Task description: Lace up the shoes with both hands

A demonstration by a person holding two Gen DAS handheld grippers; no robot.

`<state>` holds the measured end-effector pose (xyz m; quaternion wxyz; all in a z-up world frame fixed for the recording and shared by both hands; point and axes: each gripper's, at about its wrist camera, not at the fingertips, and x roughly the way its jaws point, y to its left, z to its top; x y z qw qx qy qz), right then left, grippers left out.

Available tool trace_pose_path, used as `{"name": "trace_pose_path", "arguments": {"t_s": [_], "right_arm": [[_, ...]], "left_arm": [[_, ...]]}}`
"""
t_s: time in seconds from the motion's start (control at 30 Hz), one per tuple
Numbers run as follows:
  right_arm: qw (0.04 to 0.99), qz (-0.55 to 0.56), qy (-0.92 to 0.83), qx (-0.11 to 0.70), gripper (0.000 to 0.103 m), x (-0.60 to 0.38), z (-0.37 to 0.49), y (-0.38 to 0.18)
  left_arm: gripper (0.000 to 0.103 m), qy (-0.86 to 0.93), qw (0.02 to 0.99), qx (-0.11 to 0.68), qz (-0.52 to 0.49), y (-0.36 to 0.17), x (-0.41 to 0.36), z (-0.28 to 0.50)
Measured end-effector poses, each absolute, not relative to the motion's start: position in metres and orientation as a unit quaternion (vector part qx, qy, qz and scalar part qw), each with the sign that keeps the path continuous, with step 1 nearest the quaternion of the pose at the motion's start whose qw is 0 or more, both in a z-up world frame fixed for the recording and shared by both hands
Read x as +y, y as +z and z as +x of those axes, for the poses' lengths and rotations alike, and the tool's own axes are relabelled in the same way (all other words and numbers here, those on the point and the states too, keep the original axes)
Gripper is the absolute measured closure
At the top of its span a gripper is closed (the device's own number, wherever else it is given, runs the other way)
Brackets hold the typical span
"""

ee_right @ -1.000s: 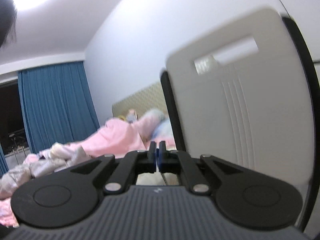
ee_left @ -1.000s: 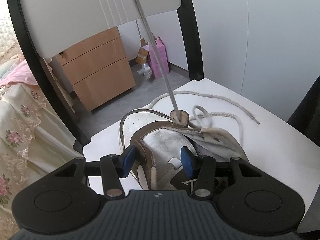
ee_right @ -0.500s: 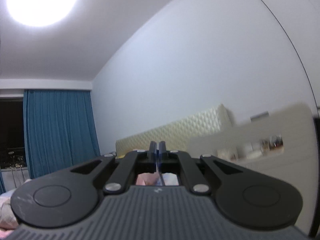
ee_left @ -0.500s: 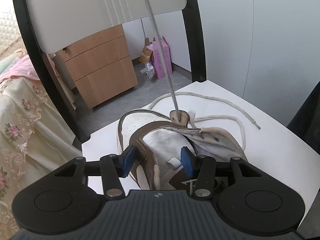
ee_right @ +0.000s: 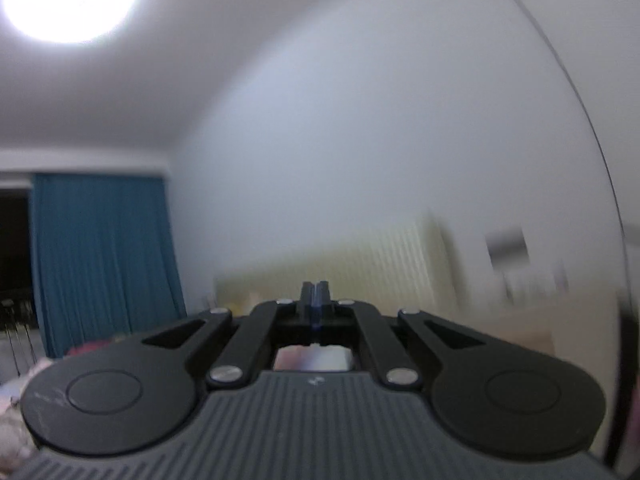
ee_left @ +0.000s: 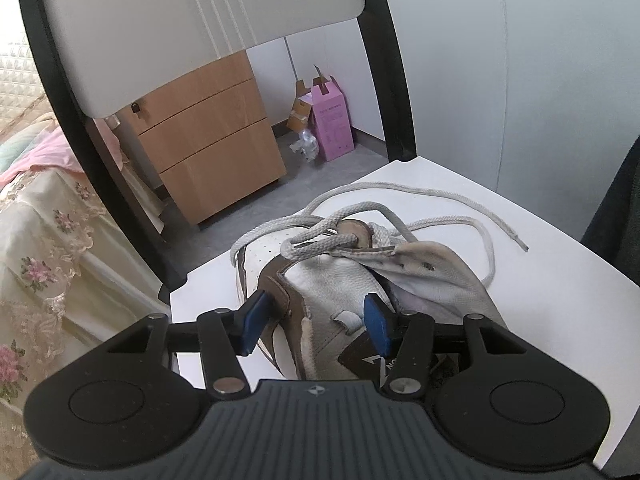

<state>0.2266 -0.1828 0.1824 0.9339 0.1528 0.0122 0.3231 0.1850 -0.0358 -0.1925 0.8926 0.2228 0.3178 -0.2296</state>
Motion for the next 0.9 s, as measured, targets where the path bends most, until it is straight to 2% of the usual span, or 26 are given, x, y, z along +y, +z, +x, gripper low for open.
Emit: {"name": "trace_pose_path", "arguments": {"t_s": [0.1,0.17,0.23,0.3,0.4,0.53,0.67,0.9], "right_arm": [[0.927,0.172,0.291,0.161,0.098,-0.187,0.25,0.095],[0.901,0.211,0.263,0.273,0.093,-0.197,0.266,0.032],[0.883,0.228,0.226,0.343,0.078,-0.205,0.269,-0.022],[0.869,0.251,0.202,0.376,0.065,-0.22,0.27,-0.064],[0.842,0.291,0.19,0.412,0.065,-0.227,0.279,-0.099],[0.838,0.232,0.205,0.45,0.053,-0.208,0.314,-0.132],[0.833,0.179,0.228,0.472,0.05,-0.191,0.333,-0.16],[0.799,0.229,0.271,0.485,0.049,-0.204,0.329,-0.198]], "left_arm": [[0.047,-0.229,0.895,0.315,0.218,-0.193,-0.034,0.185],[0.047,-0.229,0.896,0.315,0.212,-0.192,-0.033,0.185],[0.045,-0.229,0.897,0.324,0.194,-0.191,-0.028,0.188],[0.045,-0.23,0.898,0.334,0.171,-0.189,-0.023,0.191],[0.045,-0.229,0.9,0.34,0.144,-0.184,-0.016,0.193],[0.045,-0.23,0.897,0.355,0.127,-0.187,-0.014,0.197],[0.045,-0.227,0.897,0.354,0.139,-0.19,-0.017,0.198],[0.043,-0.228,0.895,0.359,0.138,-0.193,-0.017,0.201]]}}
